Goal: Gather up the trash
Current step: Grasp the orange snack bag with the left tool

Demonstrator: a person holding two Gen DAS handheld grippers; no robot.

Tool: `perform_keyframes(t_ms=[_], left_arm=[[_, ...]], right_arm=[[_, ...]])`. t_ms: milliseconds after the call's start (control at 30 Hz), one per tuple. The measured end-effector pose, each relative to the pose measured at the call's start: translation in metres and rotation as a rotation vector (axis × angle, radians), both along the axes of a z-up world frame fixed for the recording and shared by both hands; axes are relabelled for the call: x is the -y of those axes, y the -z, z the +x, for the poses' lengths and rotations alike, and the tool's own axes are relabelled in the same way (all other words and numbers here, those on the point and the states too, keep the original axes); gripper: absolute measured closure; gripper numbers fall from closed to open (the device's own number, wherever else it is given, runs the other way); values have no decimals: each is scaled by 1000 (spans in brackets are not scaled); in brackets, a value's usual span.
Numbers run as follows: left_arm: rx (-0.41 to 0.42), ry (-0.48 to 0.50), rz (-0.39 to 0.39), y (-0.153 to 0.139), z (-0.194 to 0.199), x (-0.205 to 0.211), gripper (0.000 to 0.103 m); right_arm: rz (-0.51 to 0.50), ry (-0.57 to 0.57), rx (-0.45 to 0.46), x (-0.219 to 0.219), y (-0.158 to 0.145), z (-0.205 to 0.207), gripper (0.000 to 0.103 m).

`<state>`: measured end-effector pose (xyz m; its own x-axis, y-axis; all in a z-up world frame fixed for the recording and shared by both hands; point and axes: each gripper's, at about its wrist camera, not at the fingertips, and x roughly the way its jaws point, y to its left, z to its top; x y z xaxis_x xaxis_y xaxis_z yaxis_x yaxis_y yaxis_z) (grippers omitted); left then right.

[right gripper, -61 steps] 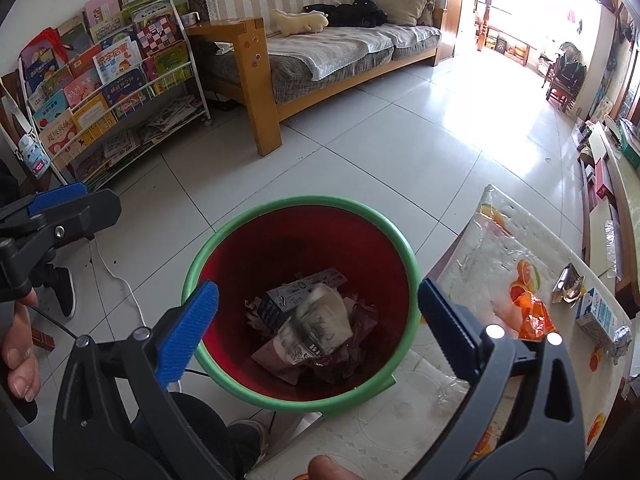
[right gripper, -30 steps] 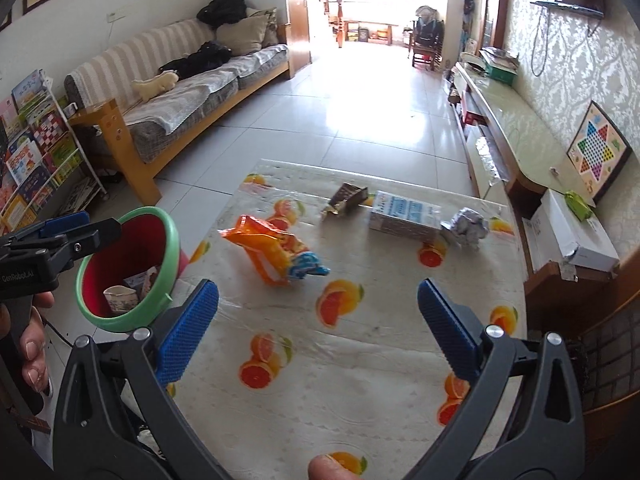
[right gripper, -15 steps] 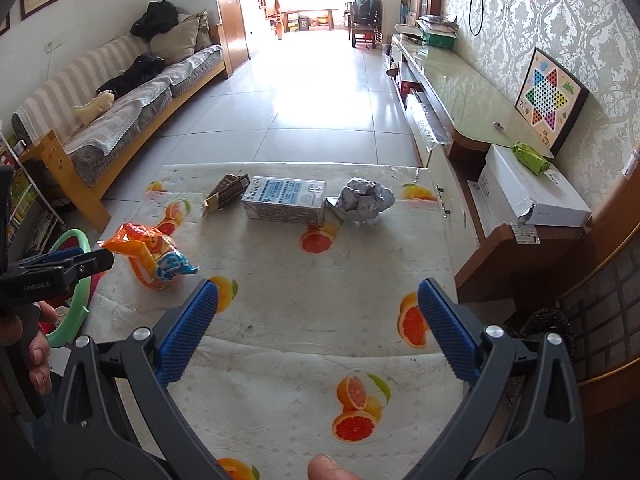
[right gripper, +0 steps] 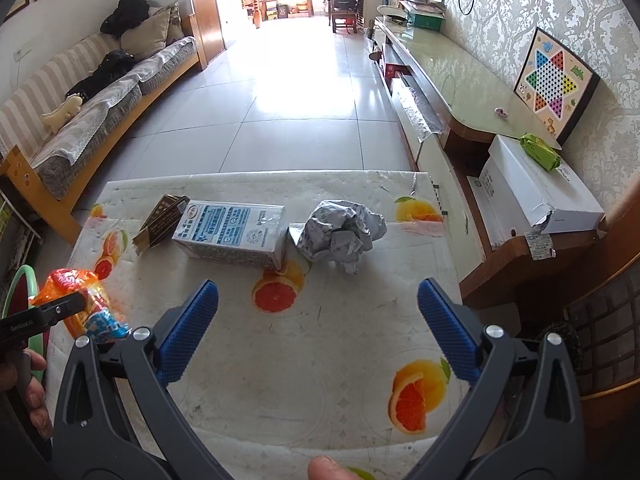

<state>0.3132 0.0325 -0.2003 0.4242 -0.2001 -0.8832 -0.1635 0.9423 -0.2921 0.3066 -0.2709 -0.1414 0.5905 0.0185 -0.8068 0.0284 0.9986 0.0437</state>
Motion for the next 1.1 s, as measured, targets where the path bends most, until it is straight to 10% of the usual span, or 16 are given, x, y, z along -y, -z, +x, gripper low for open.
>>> perform_keyframes(t_ms=[633,833,1100], left_arm=[[-11,21,36,17,17,9,8],[-40,29,38,29,26,10,8],[-44,97,55,31,22,23,32]], right_arm=[[151,190,-73,31,70,74,5],[177,183,-99,28,80,76,27],[214,151,-93,25,75,70,52]])
